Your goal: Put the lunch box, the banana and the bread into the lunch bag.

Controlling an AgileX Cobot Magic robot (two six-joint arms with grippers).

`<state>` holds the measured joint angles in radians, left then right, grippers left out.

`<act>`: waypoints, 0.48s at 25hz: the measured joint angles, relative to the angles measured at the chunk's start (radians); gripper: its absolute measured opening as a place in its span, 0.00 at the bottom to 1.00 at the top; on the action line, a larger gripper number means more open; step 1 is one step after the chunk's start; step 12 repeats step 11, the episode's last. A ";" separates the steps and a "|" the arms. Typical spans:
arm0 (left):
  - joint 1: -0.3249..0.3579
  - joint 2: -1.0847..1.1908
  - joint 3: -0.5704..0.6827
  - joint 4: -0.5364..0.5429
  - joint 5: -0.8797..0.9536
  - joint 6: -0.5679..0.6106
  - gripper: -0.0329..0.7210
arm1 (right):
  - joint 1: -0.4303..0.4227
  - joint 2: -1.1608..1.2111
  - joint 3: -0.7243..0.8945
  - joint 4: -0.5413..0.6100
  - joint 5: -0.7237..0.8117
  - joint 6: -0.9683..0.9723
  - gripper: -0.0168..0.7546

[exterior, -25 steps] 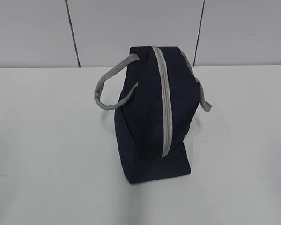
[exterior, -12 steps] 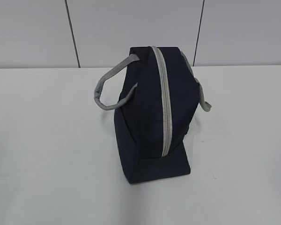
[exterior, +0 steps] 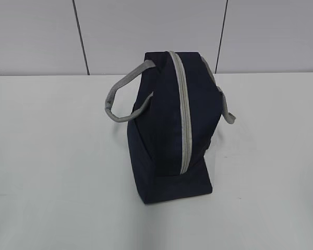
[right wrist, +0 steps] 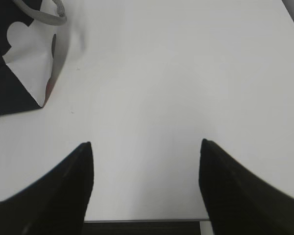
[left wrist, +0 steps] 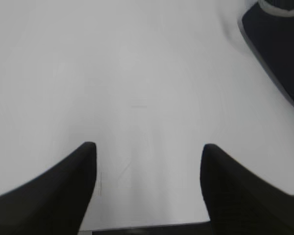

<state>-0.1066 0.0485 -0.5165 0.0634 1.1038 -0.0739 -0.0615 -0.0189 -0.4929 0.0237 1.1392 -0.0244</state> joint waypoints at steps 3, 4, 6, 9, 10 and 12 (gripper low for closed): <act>0.043 -0.054 0.000 0.000 0.005 0.000 0.65 | 0.000 0.000 0.000 0.000 0.000 0.000 0.69; 0.054 -0.061 0.000 0.000 0.006 0.000 0.65 | 0.000 0.000 0.000 0.000 0.000 0.000 0.69; 0.067 -0.066 0.000 0.000 0.006 0.000 0.65 | 0.000 0.000 0.000 0.000 0.000 0.000 0.69; 0.072 -0.067 0.000 0.000 0.006 0.000 0.65 | 0.000 0.000 0.000 0.000 0.000 0.000 0.69; 0.073 -0.067 0.000 0.000 0.006 0.000 0.65 | 0.000 0.000 0.000 0.000 0.000 0.000 0.69; 0.073 -0.067 0.000 0.000 0.006 0.001 0.65 | 0.000 0.000 0.000 0.000 0.000 0.000 0.69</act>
